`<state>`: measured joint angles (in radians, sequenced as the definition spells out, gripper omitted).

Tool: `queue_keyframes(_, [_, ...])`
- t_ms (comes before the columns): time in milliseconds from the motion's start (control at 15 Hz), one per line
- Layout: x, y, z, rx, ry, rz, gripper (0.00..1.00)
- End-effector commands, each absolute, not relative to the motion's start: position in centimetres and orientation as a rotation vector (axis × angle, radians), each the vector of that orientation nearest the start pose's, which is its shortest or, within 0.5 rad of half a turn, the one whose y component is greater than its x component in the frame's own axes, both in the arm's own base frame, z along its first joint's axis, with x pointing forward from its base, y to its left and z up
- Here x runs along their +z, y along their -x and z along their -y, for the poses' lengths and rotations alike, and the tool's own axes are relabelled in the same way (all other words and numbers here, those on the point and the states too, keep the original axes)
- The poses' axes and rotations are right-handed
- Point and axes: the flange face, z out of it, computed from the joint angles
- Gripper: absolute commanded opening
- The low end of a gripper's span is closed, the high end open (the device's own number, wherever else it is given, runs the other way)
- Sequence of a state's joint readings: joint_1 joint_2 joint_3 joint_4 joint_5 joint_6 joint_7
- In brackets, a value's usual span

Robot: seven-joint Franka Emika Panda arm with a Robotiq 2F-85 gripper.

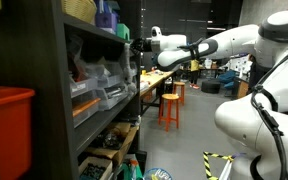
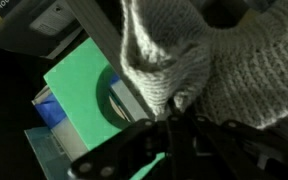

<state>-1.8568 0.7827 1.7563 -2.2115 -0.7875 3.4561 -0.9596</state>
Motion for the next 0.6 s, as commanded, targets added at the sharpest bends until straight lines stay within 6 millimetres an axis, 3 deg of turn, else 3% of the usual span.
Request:
queue_keyframes(0, [57.9,-50.0,12.7,-2.442,2.109,1.581,0.01])
queue_keyframes(533, [56.9,-49.6,11.2,-2.427,2.057,1.722,0.01])
